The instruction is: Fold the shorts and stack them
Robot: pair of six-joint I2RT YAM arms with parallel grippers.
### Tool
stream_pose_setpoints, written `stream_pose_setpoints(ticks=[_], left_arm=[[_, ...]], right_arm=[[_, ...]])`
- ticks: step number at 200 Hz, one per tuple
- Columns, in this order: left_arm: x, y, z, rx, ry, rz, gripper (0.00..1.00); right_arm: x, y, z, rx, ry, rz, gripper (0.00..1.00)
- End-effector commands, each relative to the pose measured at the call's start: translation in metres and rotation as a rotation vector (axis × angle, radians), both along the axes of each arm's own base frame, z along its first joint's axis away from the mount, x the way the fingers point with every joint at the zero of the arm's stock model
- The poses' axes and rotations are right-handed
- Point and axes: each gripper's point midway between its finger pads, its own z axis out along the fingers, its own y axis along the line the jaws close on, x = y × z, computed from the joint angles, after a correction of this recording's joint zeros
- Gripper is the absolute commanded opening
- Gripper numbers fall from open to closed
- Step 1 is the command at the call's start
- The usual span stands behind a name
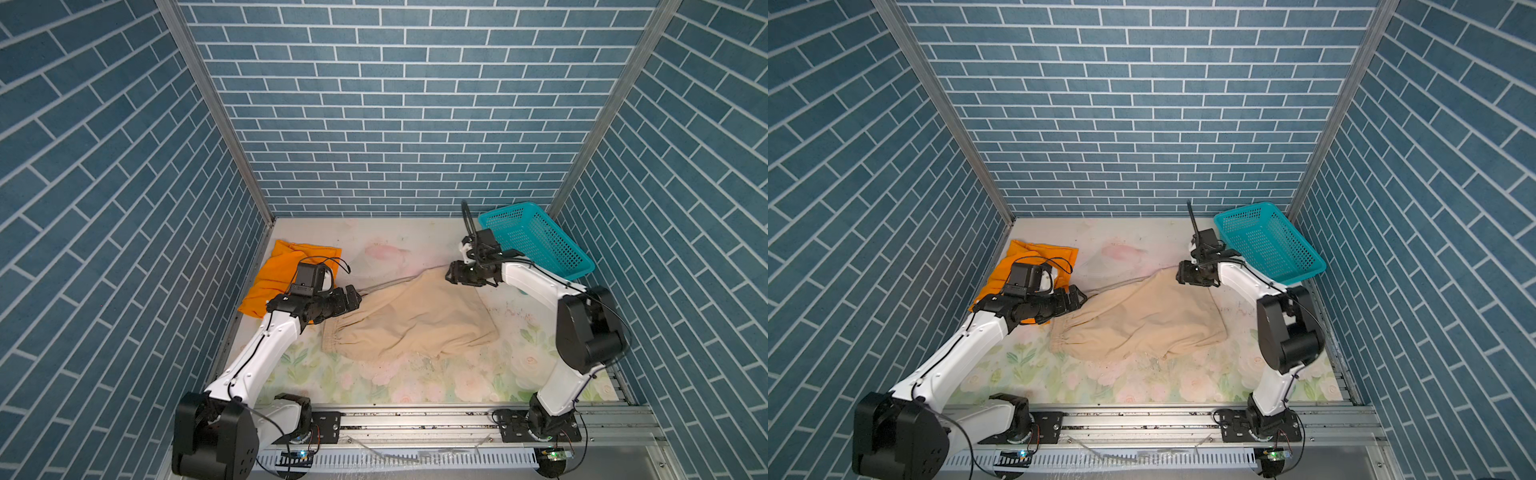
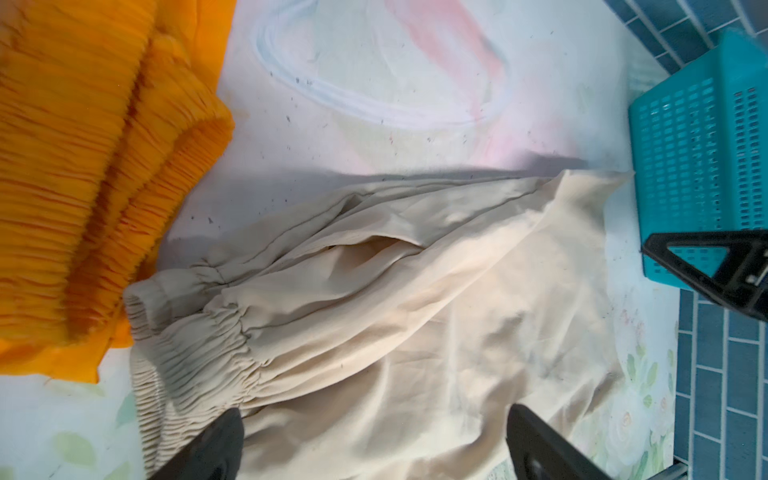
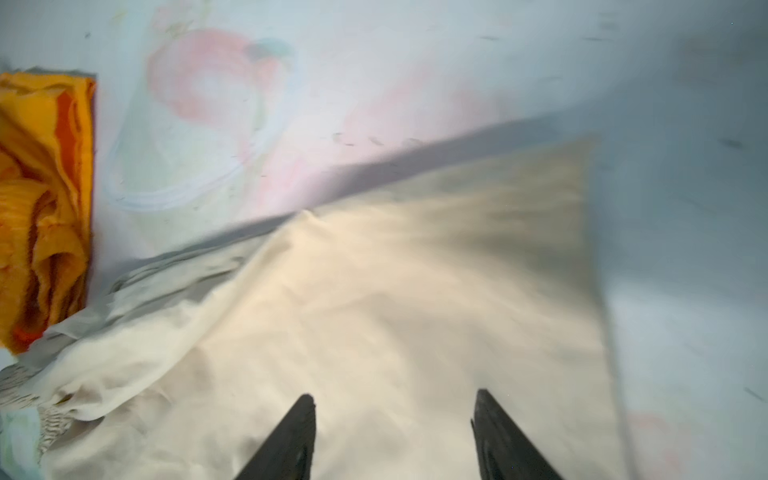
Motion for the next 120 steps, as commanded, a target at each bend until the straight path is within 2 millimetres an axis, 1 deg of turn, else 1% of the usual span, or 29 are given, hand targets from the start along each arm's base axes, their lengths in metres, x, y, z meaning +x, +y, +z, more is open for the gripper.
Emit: stream_pose_setpoints(ticks=[1, 11, 24, 38, 54, 79, 95, 120], left_arm=[[-0.012, 0.016, 0.003, 0.065, 0.033, 0.025, 1.0], [-0.013, 0.019, 0.004, 0.065, 0.038, 0.037, 1.0], [-0.014, 0.021, 0.003, 0.057, 0.046, 0.046, 1.0], [-0.015, 0.021, 0.003, 0.053, 0.051, 0.048, 1.0], [-0.015, 0.021, 0.003, 0.048, 0.053, 0.046, 1.0], [-0.016, 0.02, 0.001, 0.047, 0.065, 0.039, 1.0], [-0.017, 0.021, 0.001, 0.053, 0.072, 0.036, 1.0], [-0.017, 0.022, 0.003, 0.056, 0.071, 0.035, 1.0]], right_arm=[[-0.056, -0.071, -0.035, -0.132, 0.168, -0.14, 0.64], [-0.074, -0.085, -0.041, -0.143, 0.202, -0.172, 0.65], [-0.096, -0.093, -0.046, -0.15, 0.231, -0.197, 0.65], [-0.115, -0.096, -0.05, -0.133, 0.254, -0.228, 0.65], [-0.129, -0.094, -0.055, -0.082, 0.254, -0.263, 0.66], [-0.146, -0.094, -0.069, -0.034, 0.269, -0.326, 0.67], [-0.151, -0.094, -0.079, -0.017, 0.269, -0.35, 0.66], [-0.145, -0.092, -0.086, 0.019, 0.235, -0.375, 0.62]])
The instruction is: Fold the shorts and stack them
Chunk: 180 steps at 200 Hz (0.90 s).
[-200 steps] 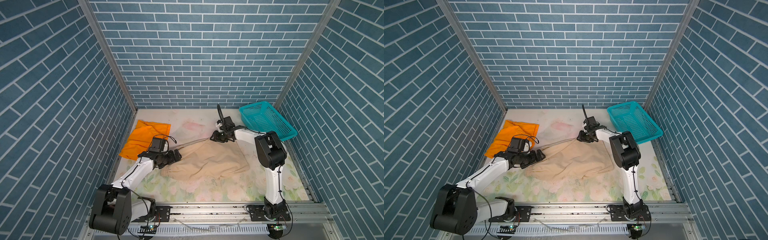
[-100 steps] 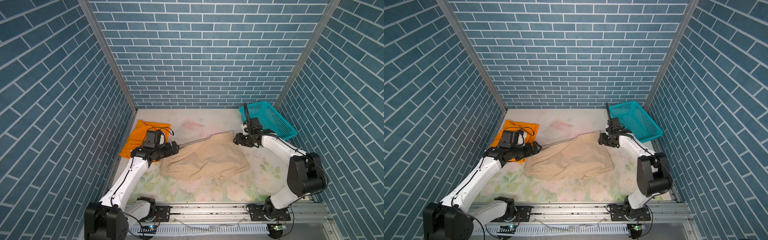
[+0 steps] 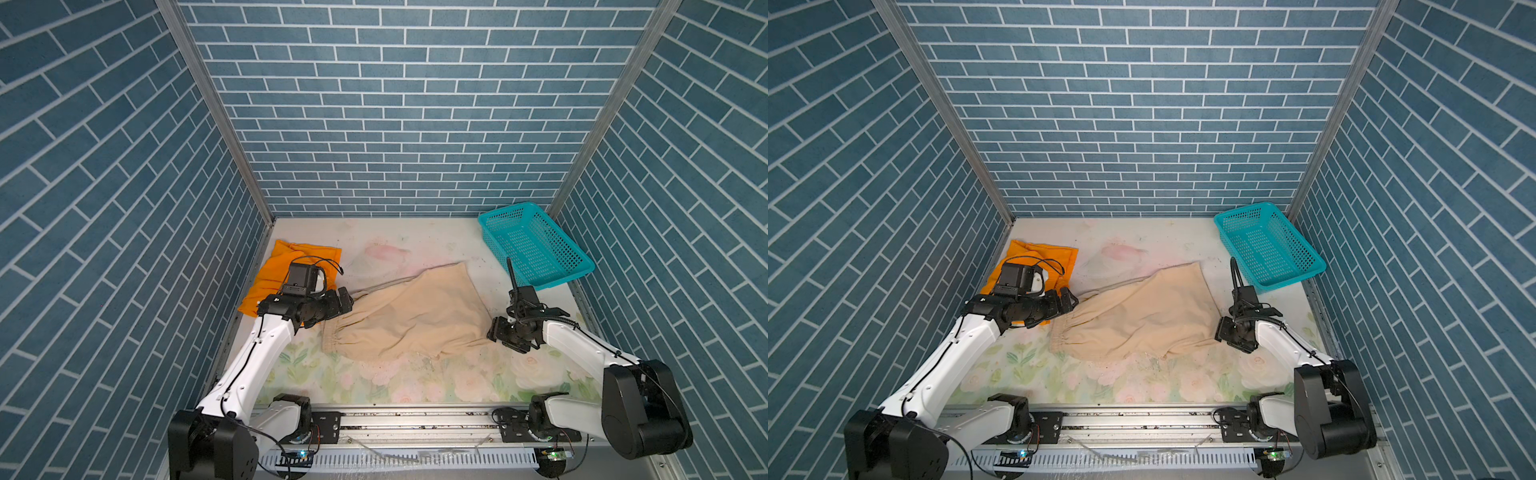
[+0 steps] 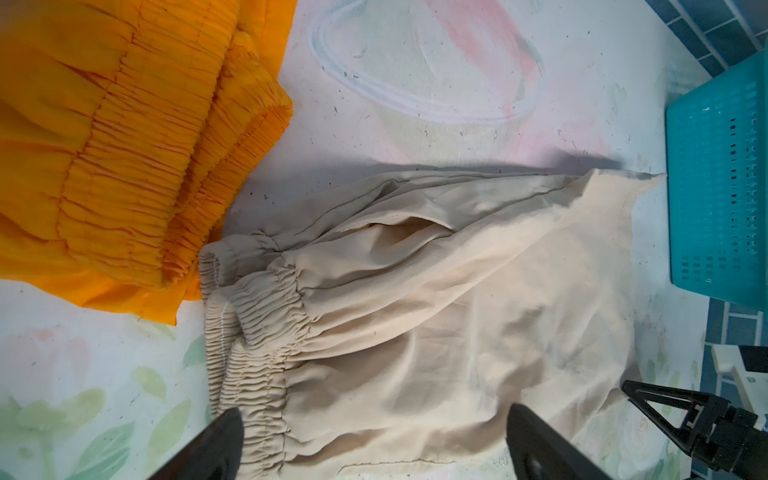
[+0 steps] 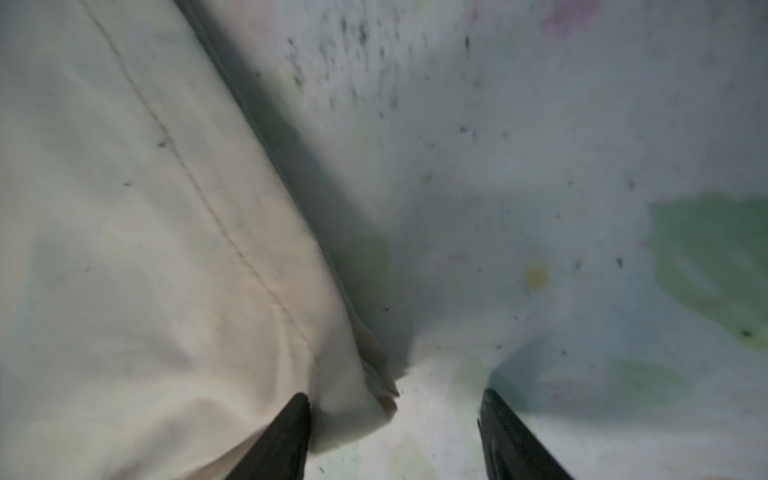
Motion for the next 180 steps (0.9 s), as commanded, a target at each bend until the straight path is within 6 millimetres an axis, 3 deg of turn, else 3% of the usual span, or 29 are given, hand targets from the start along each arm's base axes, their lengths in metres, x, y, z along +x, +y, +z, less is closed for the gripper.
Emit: stream_pose_setpoints(ticks=[1, 40, 77, 137, 160, 180], left_arm=[[-0.001, 0.003, 0.005, 0.015, 0.002, -0.008, 1.0], [-0.003, 0.007, 0.009, 0.025, -0.003, -0.005, 1.0], [-0.006, 0.01, 0.009, 0.032, -0.002, 0.001, 1.0], [-0.004, 0.011, 0.013, 0.045, -0.016, -0.003, 1.0], [-0.003, 0.014, 0.02, 0.067, -0.029, -0.007, 1.0], [-0.002, 0.022, 0.028, 0.103, -0.037, 0.007, 1.0]], right_arm=[[0.009, 0.006, -0.004, 0.055, -0.043, -0.072, 0.61], [0.025, 0.013, -0.003, 0.109, -0.116, -0.089, 0.45], [0.024, 0.001, -0.007, 0.043, -0.06, -0.099, 0.0], [0.031, -0.067, 0.013, -0.1, -0.057, -0.217, 0.0], [0.035, -0.082, 0.022, -0.099, -0.054, -0.227, 0.0], [0.034, -0.088, 0.039, -0.139, -0.053, -0.189, 0.2]])
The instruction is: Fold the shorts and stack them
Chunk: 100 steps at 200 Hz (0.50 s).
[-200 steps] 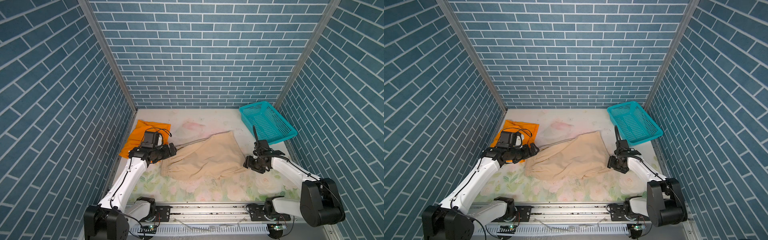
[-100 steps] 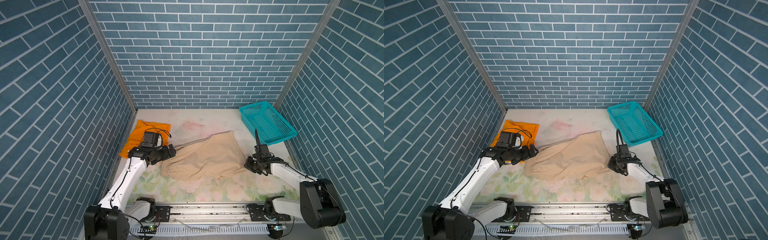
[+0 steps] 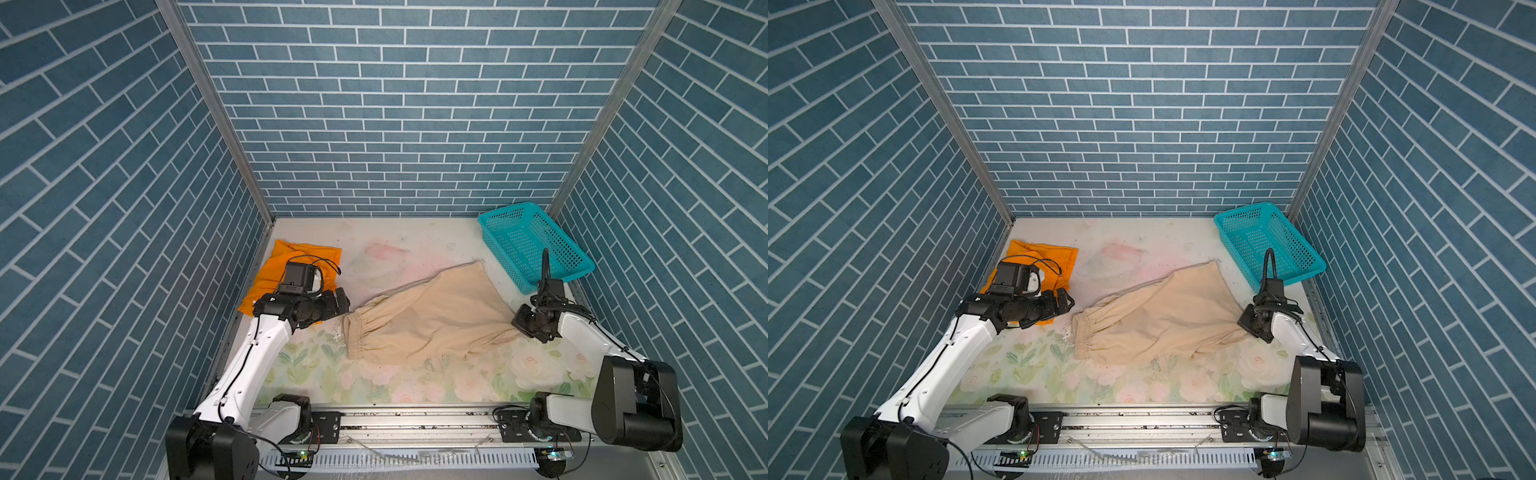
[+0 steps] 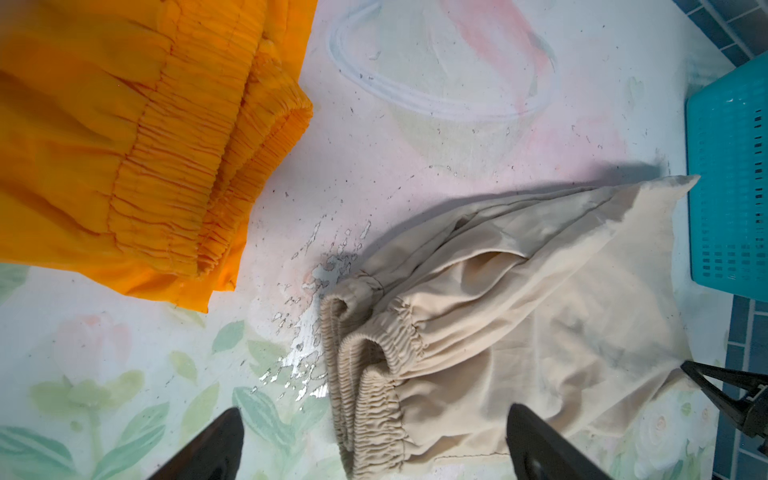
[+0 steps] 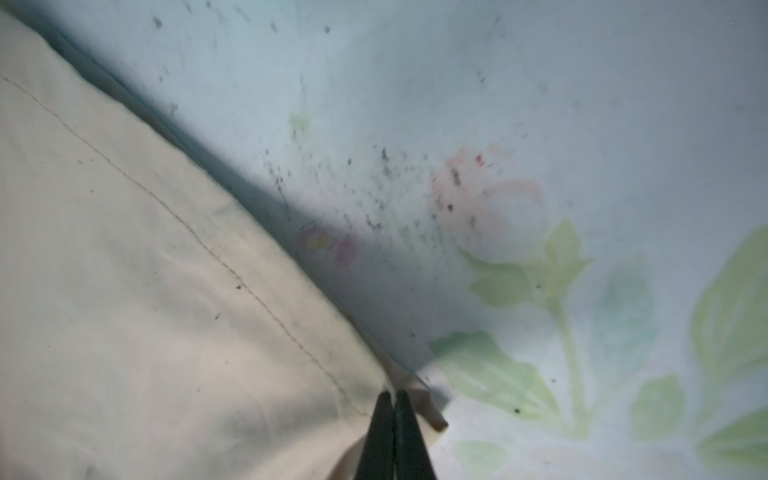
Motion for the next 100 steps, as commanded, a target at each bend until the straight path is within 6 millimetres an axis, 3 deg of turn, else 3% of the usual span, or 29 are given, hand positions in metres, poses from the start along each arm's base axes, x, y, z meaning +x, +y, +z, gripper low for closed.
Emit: stream_pose_setpoints(ticks=[1, 8, 24, 35, 43, 60, 65, 70, 100], left_arm=[[0.0, 0.012, 0.016, 0.059, -0.027, 0.011, 1.0], [0.0, 0.017, 0.02, 0.077, -0.031, 0.026, 1.0], [0.0, 0.032, 0.031, 0.103, -0.047, 0.07, 1.0], [-0.001, 0.042, 0.038, 0.098, -0.064, 0.1, 1.0], [0.0, 0.049, 0.041, 0.09, -0.079, 0.121, 1.0], [0.003, 0.062, 0.048, 0.055, -0.104, 0.163, 1.0], [0.004, 0.065, 0.05, 0.043, -0.11, 0.172, 1.0], [0.005, 0.068, 0.051, 0.035, -0.114, 0.181, 1.0], [0.004, 0.079, 0.06, 0.002, -0.147, 0.214, 1.0]], right_arm=[[-0.008, -0.011, 0.018, -0.08, 0.03, 0.069, 0.22], [-0.009, -0.013, 0.028, -0.099, 0.018, 0.073, 0.32], [-0.006, -0.008, 0.056, -0.103, -0.071, 0.119, 0.42], [0.001, 0.014, 0.079, -0.061, -0.174, 0.227, 0.44], [0.007, 0.032, 0.096, -0.047, -0.243, 0.302, 0.52], [0.014, 0.092, 0.127, -0.025, -0.39, 0.517, 0.52], [0.015, 0.112, 0.134, -0.023, -0.428, 0.579, 0.65], [0.015, 0.133, 0.139, -0.015, -0.462, 0.646, 0.67], [-0.012, 0.262, 0.152, -0.085, -0.598, 1.077, 0.68]])
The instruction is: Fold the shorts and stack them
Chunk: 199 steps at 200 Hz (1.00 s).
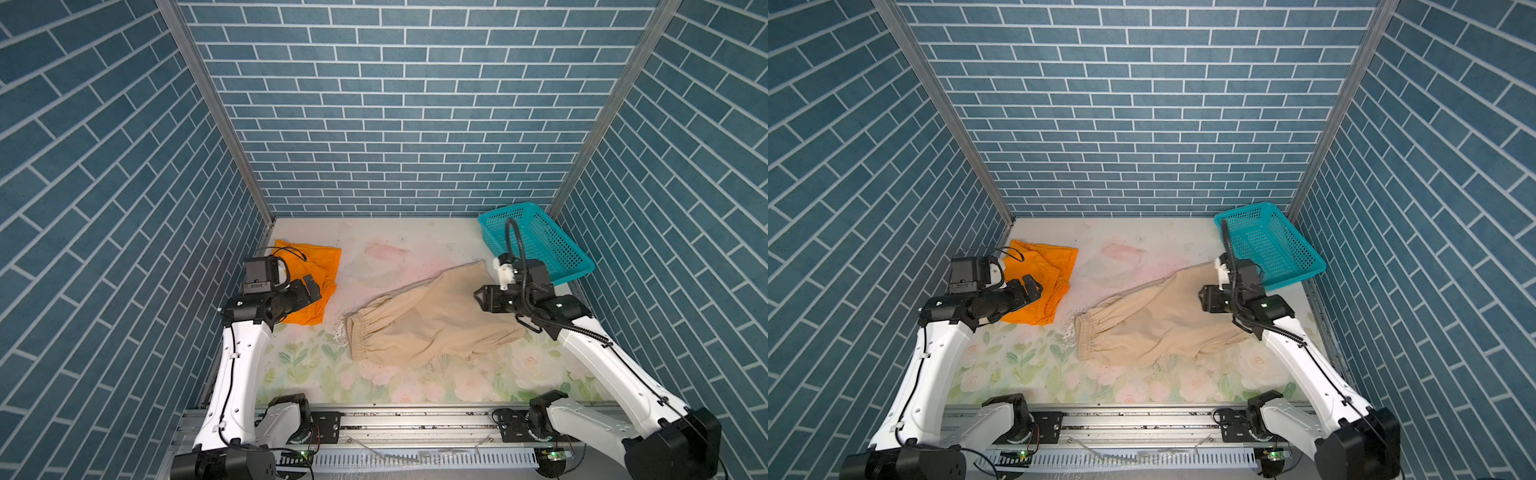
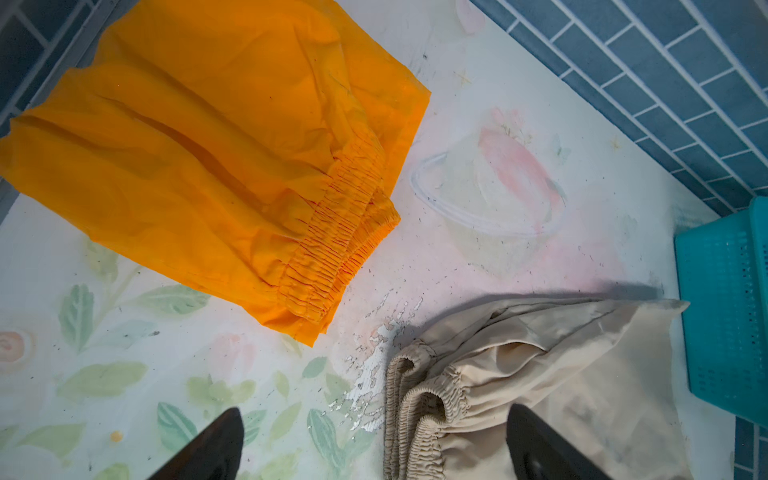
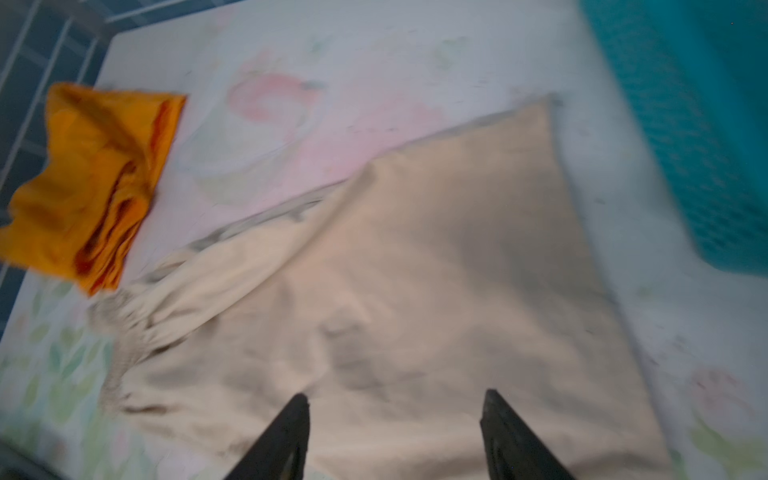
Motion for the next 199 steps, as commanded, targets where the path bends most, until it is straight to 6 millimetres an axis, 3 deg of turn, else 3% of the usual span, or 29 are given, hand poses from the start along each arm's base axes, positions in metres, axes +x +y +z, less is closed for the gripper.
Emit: stream_pose_setpoints(ticks=[1, 17, 39, 58, 75, 126, 199], left_arm=[[-0.004, 0.001, 0.014, -0.029, -0.039, -0.023, 1.0], [-0.007, 0.0, 0.02, -0.036, -0.063, -0.044, 1.0], [-0.014, 0.008, 0.022, -0.025, -0.034, -0.018, 1.0], [-0.018, 0.011, 0.028, -0.062, -0.041, -0.006, 1.0], [-0.02, 0.011, 0.034, -0.085, -0.045, -0.009, 1.0], [-0.025, 0.015, 0.028, -0.131, -0.017, 0.0, 1.0], [-0.02, 0.015, 0.02, -0.138, -0.003, -0.021, 1.0]], right_arm=[[-0.015, 0.078, 0.008, -0.097, -0.164, 0.267, 0.69], [-0.039, 0.135, 0.0, -0.165, -0.227, 0.45, 0.75], [-0.073, 0.196, -0.025, -0.278, -0.279, 0.657, 0.79], [-0.102, 0.235, -0.054, -0.361, -0.332, 0.804, 0.81], [-0.114, 0.258, -0.074, -0.383, -0.352, 0.855, 0.81], [-0.111, 0.281, -0.119, -0.565, -0.454, 0.914, 0.84], [-0.099, 0.282, -0.15, -0.731, -0.556, 0.935, 0.82]])
